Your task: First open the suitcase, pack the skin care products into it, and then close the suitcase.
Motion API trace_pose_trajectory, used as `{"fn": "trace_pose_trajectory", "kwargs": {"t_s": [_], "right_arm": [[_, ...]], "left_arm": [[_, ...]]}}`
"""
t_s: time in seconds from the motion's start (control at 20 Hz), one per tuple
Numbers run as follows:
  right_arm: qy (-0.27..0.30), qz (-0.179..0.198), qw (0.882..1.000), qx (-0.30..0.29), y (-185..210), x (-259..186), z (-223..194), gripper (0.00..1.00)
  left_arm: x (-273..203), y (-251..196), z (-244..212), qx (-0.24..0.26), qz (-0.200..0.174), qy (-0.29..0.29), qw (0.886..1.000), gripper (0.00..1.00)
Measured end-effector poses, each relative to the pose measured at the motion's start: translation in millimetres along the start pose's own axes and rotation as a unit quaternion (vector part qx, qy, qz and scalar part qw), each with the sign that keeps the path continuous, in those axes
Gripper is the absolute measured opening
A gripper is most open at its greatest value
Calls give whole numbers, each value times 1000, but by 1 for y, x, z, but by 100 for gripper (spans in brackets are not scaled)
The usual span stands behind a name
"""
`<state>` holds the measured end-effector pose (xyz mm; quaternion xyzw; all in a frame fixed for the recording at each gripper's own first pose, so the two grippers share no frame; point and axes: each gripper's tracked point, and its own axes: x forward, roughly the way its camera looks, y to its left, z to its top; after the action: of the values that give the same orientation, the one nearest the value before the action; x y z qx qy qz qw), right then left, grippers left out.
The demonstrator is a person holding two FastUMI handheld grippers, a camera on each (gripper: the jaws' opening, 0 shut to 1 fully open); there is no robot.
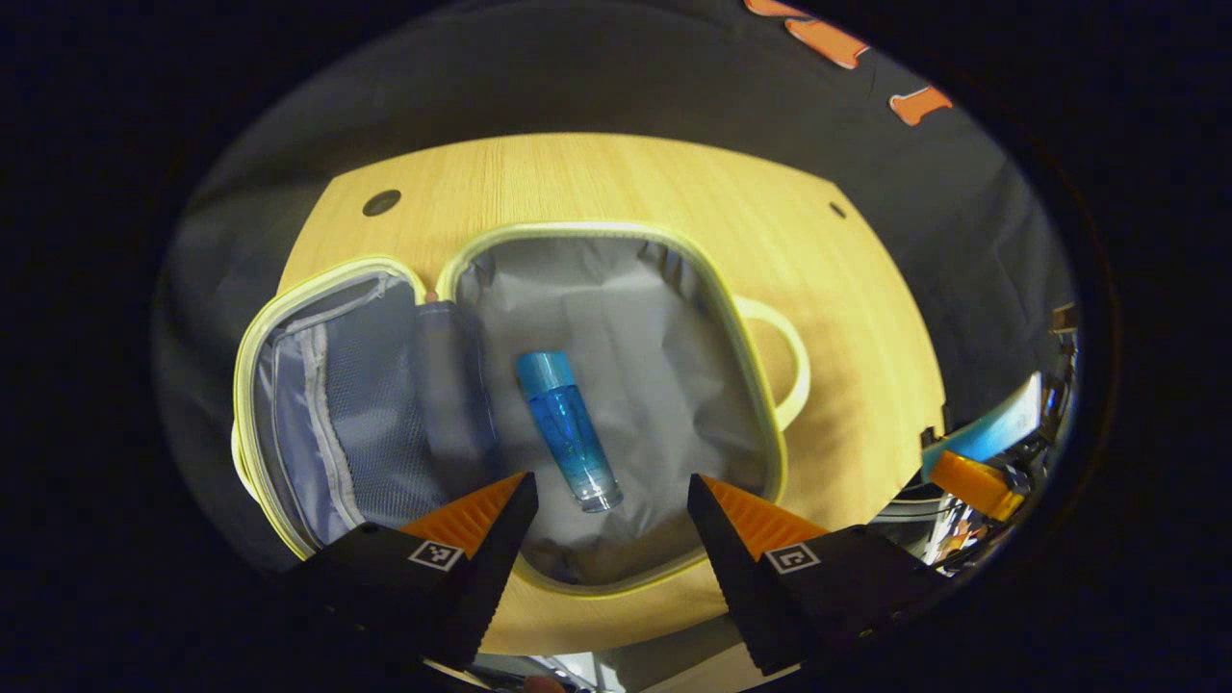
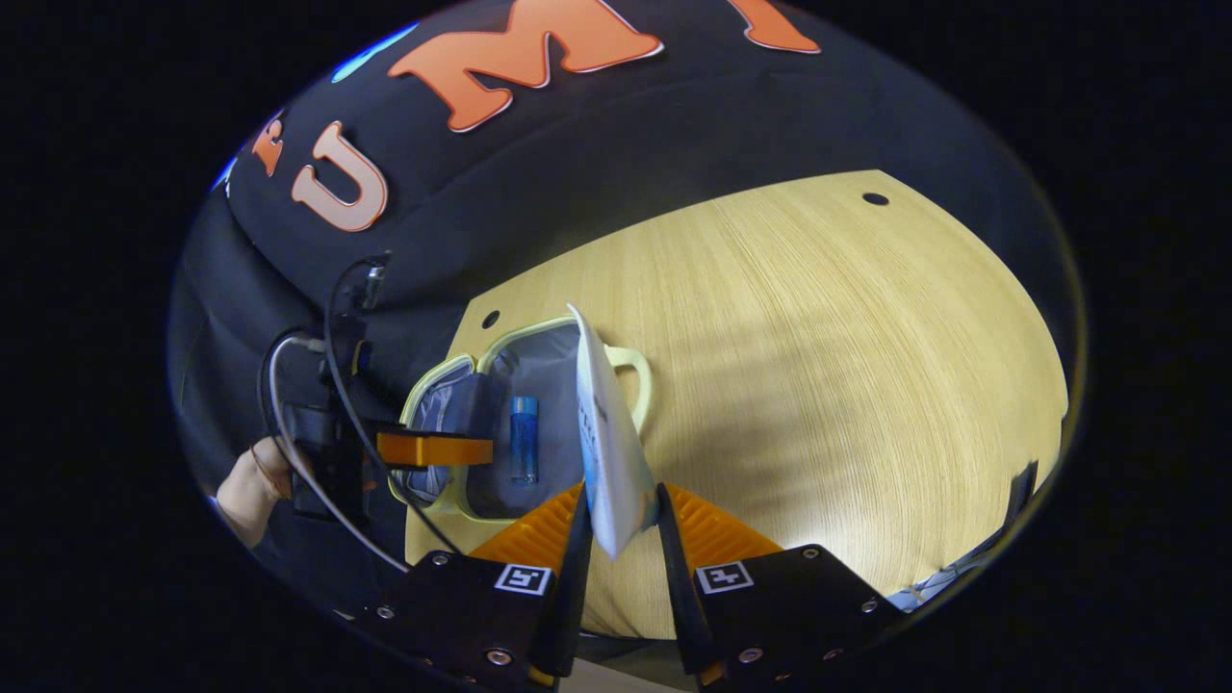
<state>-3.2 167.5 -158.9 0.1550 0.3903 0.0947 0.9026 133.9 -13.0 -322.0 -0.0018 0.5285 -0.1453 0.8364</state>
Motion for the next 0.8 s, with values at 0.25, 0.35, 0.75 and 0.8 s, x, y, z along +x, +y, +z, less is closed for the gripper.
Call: {"fn": "trace_pose_trajectory", "kwargs": {"t_s": [0.25, 0.35, 0.75, 0.8], "right_arm": [[42, 18, 994, -102, 57, 17, 33, 41], [91, 35, 989, -114, 78, 38, 30, 41], [265, 23, 960, -86, 98, 129, -36, 41], [277, 17, 957, -83, 96, 137, -41, 41]], "left_arm": [[-75, 44, -5, -84, -41, -99, 991, 97], [-106, 80, -16, -91, -15, -131, 987, 98], [-172, 207, -93, -150, 88, -160, 972, 98], [-168, 213, -97, -160, 88, -157, 971, 98]]}}
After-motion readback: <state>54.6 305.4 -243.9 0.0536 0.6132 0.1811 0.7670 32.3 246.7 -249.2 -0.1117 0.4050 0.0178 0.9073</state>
